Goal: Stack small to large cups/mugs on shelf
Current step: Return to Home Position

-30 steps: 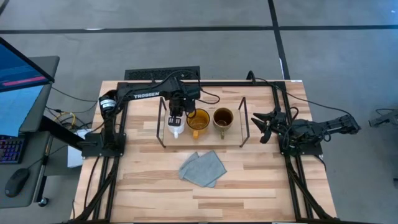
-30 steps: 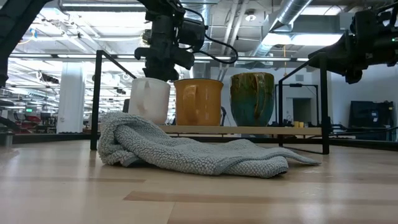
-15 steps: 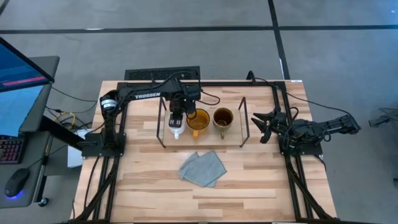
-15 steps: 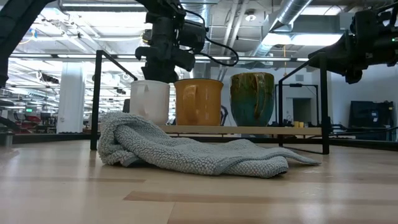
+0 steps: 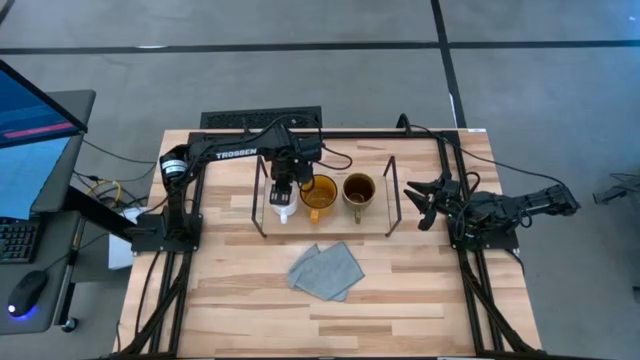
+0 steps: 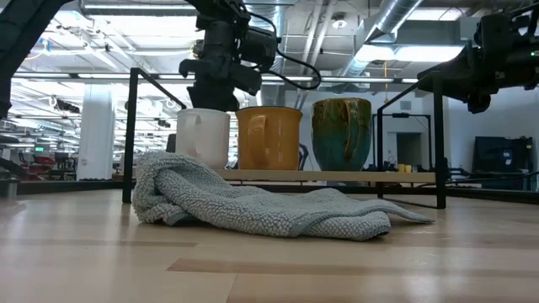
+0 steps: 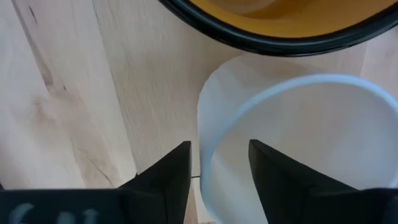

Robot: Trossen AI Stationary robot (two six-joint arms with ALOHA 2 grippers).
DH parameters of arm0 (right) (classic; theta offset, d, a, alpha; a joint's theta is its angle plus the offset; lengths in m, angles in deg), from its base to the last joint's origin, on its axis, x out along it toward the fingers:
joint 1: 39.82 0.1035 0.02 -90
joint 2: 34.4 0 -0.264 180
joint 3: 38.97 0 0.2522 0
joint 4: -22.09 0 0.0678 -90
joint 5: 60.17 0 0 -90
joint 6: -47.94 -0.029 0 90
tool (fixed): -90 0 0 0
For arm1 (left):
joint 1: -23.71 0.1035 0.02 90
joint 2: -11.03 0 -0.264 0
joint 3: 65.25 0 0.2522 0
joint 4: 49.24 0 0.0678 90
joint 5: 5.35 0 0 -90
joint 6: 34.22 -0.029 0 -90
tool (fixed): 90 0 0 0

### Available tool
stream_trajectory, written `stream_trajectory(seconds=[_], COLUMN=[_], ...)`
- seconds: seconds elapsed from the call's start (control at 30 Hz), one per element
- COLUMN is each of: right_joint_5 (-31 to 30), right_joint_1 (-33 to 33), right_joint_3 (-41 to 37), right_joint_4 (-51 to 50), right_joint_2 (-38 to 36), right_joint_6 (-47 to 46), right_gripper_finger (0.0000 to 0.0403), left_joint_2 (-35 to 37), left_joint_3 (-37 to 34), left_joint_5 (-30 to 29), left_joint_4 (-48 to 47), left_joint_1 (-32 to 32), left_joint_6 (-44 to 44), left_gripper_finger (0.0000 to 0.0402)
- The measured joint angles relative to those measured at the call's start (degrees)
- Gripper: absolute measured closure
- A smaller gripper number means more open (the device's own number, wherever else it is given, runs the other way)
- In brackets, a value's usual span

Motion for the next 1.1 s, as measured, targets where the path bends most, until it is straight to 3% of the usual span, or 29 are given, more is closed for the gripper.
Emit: stream_trajectory(seconds=[0.37,0.87,1.0,1.1], right_joint_5=[0.0,0.0,0.0,0.0], right_joint_1=[0.0,0.0,0.0,0.0], right_joint_3=[0.0,0.0,0.0,0.0], right_joint_4=[0.0,0.0,0.0,0.0], right_joint_2=[0.0,0.0,0.0,0.0], right_joint_6=[0.0,0.0,0.0,-0.1], right_gripper_finger=[0.0249,0.0249,0.0249,0.0249], left_joint_2=[1.1,1.5,2.1,5.2], left_joint_3=[0.4,10.1,13.1,13.5], left_joint_5=[0.7,-0.1,4.0,10.6], left_joint_4=[-0.6,-9.7,-8.6,-1.5], left_joint_1=[0.0,0.0,0.2,1.1], left_joint_6=[-0.2,1.6,2.5,3.0], left_gripper_finger=[0.0250,0.0250,0.0250,0.0250])
